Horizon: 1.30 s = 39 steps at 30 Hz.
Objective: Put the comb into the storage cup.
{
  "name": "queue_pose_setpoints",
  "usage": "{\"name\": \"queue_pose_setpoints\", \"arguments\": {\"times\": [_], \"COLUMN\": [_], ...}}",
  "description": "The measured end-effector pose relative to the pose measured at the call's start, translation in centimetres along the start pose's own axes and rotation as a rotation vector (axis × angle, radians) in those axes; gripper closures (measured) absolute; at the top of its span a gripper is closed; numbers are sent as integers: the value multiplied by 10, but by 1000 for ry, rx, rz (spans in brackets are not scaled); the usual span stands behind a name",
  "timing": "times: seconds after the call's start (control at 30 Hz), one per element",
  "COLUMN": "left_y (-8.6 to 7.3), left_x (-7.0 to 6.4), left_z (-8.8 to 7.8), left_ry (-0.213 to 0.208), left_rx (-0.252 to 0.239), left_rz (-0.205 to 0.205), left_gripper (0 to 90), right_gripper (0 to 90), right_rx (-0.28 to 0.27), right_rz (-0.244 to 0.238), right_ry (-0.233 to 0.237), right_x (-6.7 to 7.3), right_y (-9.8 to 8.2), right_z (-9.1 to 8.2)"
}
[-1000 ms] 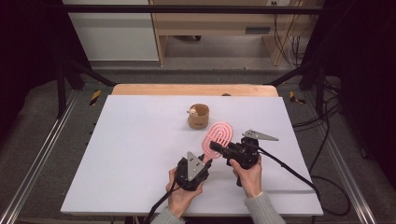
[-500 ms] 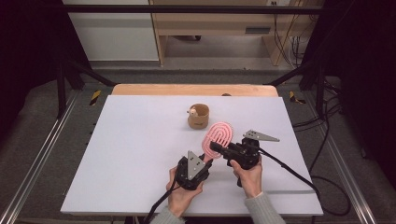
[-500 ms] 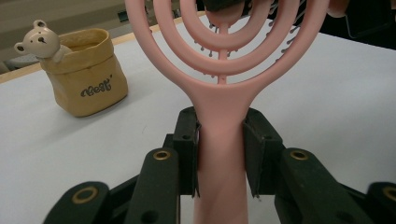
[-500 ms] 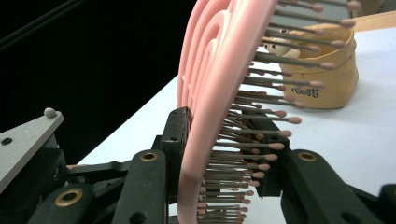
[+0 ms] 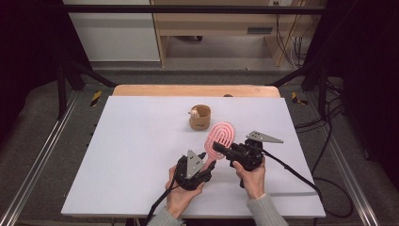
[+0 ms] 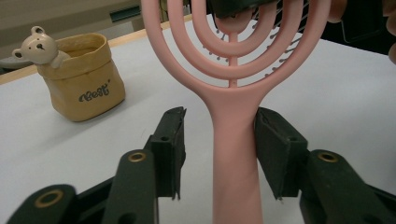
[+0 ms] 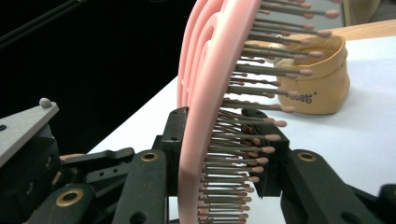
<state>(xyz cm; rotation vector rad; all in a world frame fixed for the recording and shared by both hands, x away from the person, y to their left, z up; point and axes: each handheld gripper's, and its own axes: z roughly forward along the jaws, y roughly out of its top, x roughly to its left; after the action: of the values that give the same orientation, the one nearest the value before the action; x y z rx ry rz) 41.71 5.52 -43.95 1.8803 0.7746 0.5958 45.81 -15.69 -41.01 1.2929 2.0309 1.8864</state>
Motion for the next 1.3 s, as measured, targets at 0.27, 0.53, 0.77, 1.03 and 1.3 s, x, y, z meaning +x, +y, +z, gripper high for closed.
{"name": "queue_pose_setpoints", "arguments": {"times": [0.27, 0.53, 0.77, 1.03, 1.3], "left_y": [7, 16, 25, 25, 19], "left_x": [8, 18, 35, 54, 72], "left_z": [-11, -21, -28, -34, -41], "left_ry": [-68, -103, -182, -181, -188], "left_rx": [-17, -35, -39, -2, 4], "left_rz": [-34, -54, -114, -131, -150], "left_gripper": [372, 287, 164, 40, 7], "right_gripper": [642, 643, 643, 643, 643], "right_rx": [-8, -13, -39, -61, -66], "right_rz": [-16, -32, -40, -57, -72], "right_ry": [-28, -39, -45, -58, -67], "right_x": [0, 0, 1, 1, 0], "right_y": [2, 4, 9, 13, 16], "right_z": [-3, -6, -13, -19, -22]}}
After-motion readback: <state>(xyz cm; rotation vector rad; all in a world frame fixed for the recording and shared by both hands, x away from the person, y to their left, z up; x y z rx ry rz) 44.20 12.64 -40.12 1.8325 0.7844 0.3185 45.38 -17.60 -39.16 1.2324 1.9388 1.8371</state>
